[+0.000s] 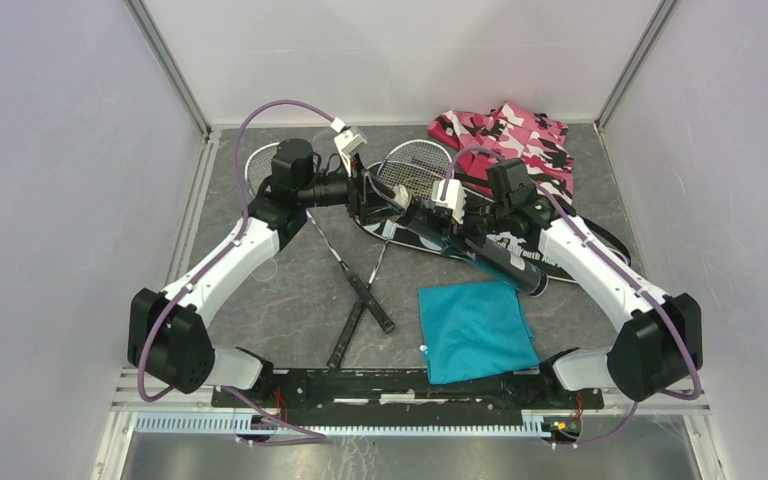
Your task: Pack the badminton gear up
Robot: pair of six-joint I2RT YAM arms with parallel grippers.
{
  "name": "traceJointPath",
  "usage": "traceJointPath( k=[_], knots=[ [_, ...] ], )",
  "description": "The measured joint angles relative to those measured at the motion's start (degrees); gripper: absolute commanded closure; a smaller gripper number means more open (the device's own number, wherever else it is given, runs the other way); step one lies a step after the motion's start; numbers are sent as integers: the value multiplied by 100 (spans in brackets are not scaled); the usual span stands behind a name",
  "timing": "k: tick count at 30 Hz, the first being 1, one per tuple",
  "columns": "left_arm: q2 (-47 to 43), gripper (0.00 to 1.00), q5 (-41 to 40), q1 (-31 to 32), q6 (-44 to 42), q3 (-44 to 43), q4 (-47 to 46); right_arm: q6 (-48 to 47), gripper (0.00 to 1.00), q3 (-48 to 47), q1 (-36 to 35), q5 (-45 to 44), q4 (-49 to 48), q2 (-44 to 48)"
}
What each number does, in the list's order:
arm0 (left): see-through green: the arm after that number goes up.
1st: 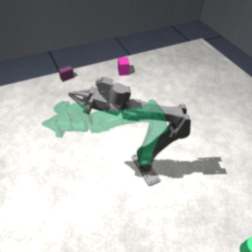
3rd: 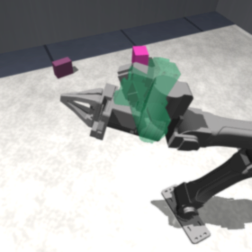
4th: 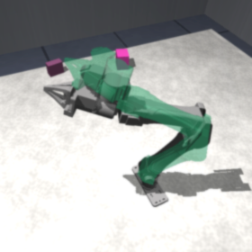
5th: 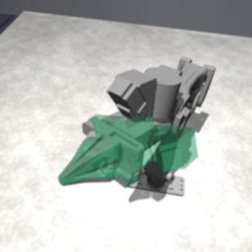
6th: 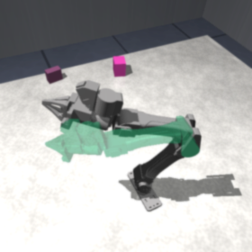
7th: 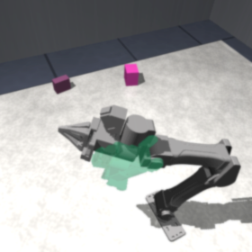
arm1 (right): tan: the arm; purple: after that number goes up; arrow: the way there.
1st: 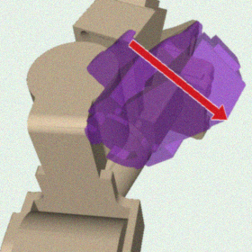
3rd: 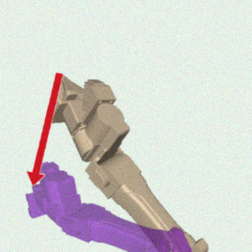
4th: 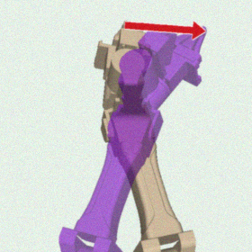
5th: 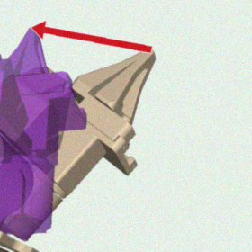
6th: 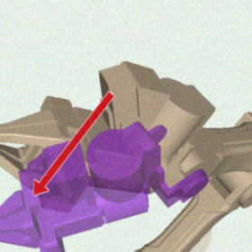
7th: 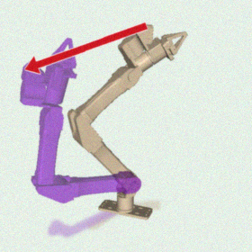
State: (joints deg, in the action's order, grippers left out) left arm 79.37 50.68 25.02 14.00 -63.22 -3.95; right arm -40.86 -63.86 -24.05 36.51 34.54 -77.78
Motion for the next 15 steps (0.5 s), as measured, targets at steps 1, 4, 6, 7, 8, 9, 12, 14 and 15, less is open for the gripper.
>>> traceJointPath(
  k=[1, 4, 6, 7, 8, 9, 12, 14, 15],
  knots=[
    [-20, 24, 68, 0, -9, 0, 0, 33, 71, 0, -2, -61, -15, -20],
    [-127, 23, 240, 92, -48, 0, 17, 46, 71, 0, 17, -188, -55, -186],
    [-164, 22, 332, 140, -61, 0, 13, 48, 71, 0, 26, -260, -55, -247],
    [-166, 22, 372, 149, -66, 0, 15, 48, 71, 0, 26, -275, -55, -256],
    [-166, 21, 389, 146, -68, 0, 17, 48, 71, 0, 26, -291, -55, -256],
    [-166, 21, 391, 146, -74, 0, 28, 50, 71, 0, 26, -297, -55, -256],
    [-166, 20, 385, 146, -149, 0, 68, 50, 71, 0, 26, -308, -55, -256],
    [-166, 20, 361, 146, -232, 0, 125, 48, 71, 0, 26, -306, -55, -256],
    [-166, 20, 337, 146, -273, 0, 162, 48, 71, 0, 26, -306, -55, -256]
  ],
)
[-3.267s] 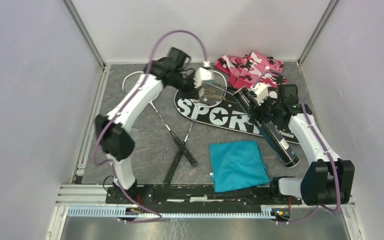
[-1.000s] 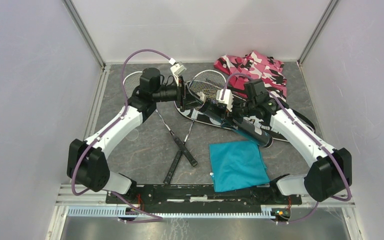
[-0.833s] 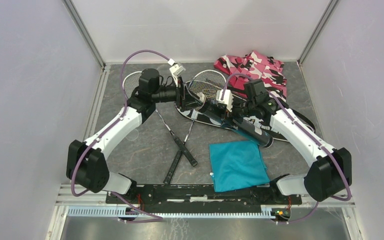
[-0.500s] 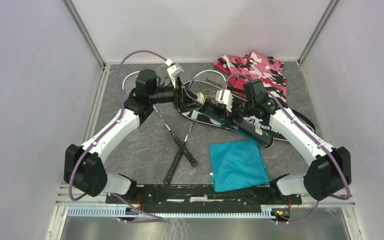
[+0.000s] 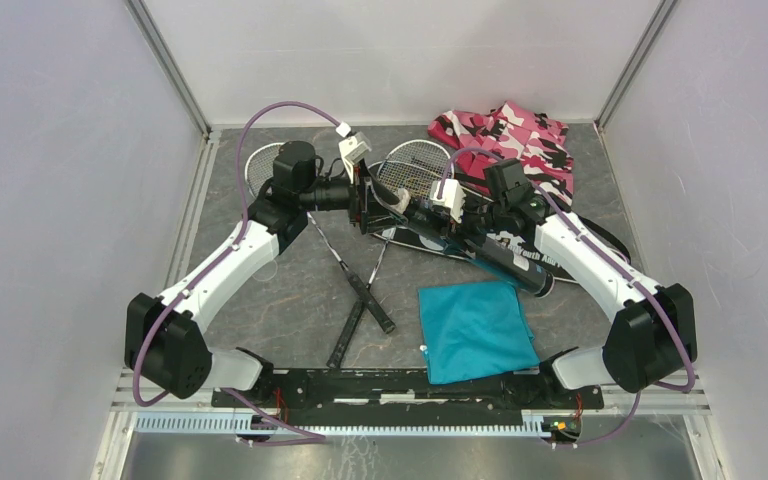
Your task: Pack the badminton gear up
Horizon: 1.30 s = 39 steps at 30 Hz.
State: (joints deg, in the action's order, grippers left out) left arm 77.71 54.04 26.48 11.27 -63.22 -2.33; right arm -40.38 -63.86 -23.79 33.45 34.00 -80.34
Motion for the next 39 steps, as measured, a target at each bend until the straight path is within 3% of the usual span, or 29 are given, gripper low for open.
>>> traceJointPath(
  k=[5, 14, 18, 31, 35, 39],
  knots=[
    [2, 22, -109, 0, -227, 0, 146, 0, 71, 0, 0, 26, 0, 0],
    [262, 40, -136, 380, -651, -2, 562, -9, 71, -9, 0, 138, 50, 0],
    [393, 42, -96, 466, -761, -17, 647, -9, 71, -9, -11, 234, 127, 0],
    [863, 14, -7, 933, -1799, -654, 1650, -4, 72, -9, 31, 376, 282, 17],
    [848, 1, 50, 933, -2111, -730, 1919, 7, 71, -2, 26, 293, 267, 61],
    [684, 0, 55, 826, -2326, -734, 2111, 22, 72, 24, 20, 240, 164, 131]
  ],
)
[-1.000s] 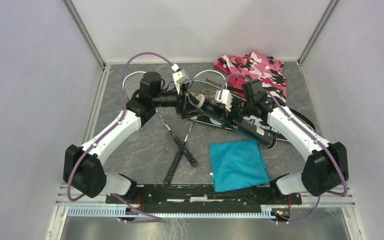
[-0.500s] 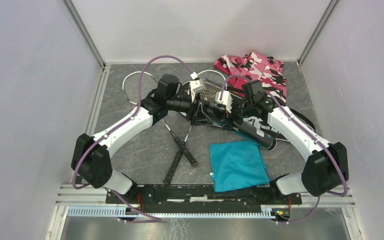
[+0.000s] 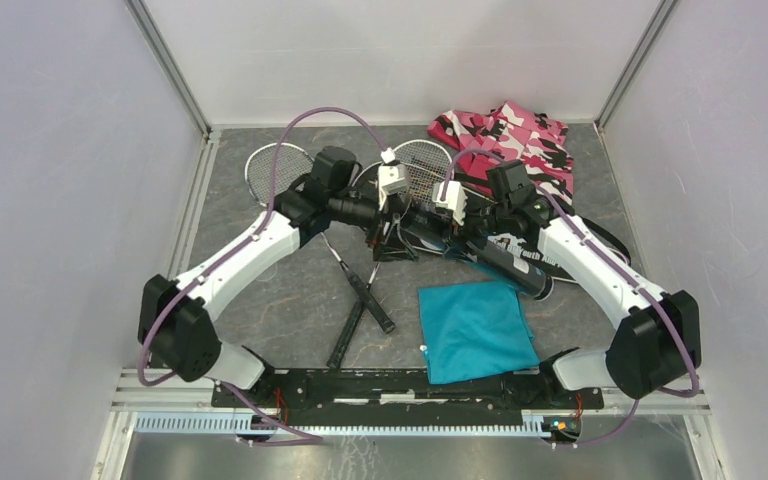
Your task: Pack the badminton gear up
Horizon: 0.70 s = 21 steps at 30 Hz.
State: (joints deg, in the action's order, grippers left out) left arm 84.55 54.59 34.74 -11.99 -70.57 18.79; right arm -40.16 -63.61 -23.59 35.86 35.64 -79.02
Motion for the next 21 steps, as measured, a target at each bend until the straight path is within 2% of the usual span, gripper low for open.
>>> traceJointPath(
  k=[11, 21],
  knots=[
    [-938, 0, -264, -824, -234, -175, 584, 149, 72, 59, 48, -348, -142, 111],
    [-1115, 3, -2157, -1897, -1036, -763, 2159, 457, 71, 291, 52, -671, -494, 149]
  ],
)
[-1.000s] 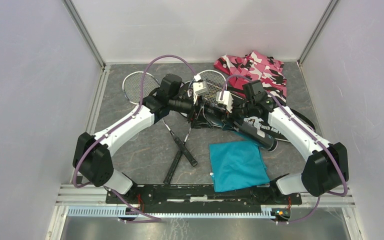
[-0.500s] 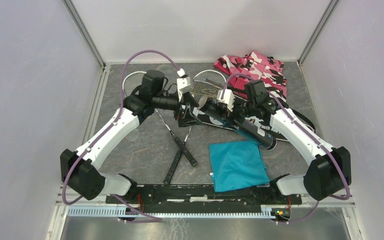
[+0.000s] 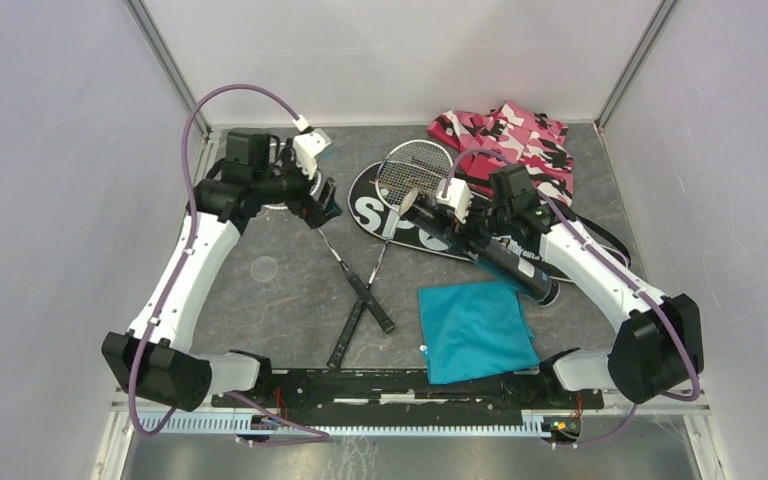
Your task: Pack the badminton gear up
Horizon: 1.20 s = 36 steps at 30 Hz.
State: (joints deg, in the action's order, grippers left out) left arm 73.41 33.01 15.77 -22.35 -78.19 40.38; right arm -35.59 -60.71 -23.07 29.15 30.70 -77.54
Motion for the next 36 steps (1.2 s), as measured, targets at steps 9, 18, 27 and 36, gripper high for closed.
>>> traceJointPath(
  k=[9, 18, 27, 36],
  knots=[
    [-44, 17, -1561, -855, -881, 1117, 785, 133, 72, 323, 0, -79, -146, 221],
    [409, 29, -2457, -931, -1554, 2345, 498, 133, 72, 422, 0, -74, -168, 254],
    [1132, 42, -2802, -1137, -1871, 2632, 20, 140, 72, 444, 0, -74, -179, 254],
    [1484, 53, -2833, -1460, -2116, 2691, -249, 146, 72, 503, 0, -76, -236, 247]
  ],
)
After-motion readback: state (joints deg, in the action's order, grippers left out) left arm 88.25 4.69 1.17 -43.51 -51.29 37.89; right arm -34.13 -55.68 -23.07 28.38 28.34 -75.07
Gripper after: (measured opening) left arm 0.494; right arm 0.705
